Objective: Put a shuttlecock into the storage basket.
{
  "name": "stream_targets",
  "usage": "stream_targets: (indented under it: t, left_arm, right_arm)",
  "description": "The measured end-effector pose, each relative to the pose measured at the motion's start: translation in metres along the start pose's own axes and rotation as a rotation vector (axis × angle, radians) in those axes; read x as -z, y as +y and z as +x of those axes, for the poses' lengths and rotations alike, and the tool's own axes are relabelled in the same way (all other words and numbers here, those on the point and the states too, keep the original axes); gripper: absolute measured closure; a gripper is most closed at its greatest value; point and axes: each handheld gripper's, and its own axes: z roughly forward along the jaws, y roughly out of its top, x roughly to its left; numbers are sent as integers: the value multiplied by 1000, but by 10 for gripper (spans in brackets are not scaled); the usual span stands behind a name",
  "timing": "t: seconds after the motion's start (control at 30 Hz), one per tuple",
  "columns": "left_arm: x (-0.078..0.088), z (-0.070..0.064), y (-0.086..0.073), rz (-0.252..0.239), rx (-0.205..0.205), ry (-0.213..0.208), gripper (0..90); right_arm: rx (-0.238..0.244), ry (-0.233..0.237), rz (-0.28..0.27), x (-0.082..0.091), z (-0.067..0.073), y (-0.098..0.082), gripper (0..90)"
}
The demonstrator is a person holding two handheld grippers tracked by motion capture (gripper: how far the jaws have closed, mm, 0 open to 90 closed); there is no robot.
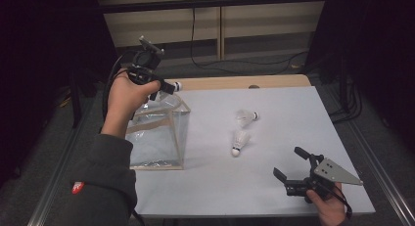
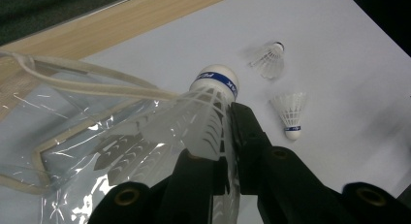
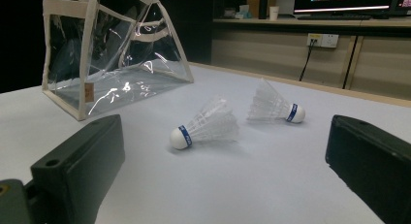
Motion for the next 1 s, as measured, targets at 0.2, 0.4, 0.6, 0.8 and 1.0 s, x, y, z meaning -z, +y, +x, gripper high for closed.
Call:
stream_targets:
  t: [0.2,0.4,0.6,0.8,1.0]
  left_arm:
    - [0,5,0,2,6,15,868]
    - [0,8,1,-2,20,19,868]
    - [2,12,0,-7,29,23,867]
    - [3,14,0,-8,34,28,865]
    - [4,17,-1,-9,39,38,864]
  right_arm:
    - [-4,0,2,0,0,0,2]
    - [-4,-1,1,0,-1,0,2]
    - [-4,-2,0,0,0,0,2]
    - [-2,-3,0,0,-1,0,3]
    - [-3,1,3,0,0,0,2]
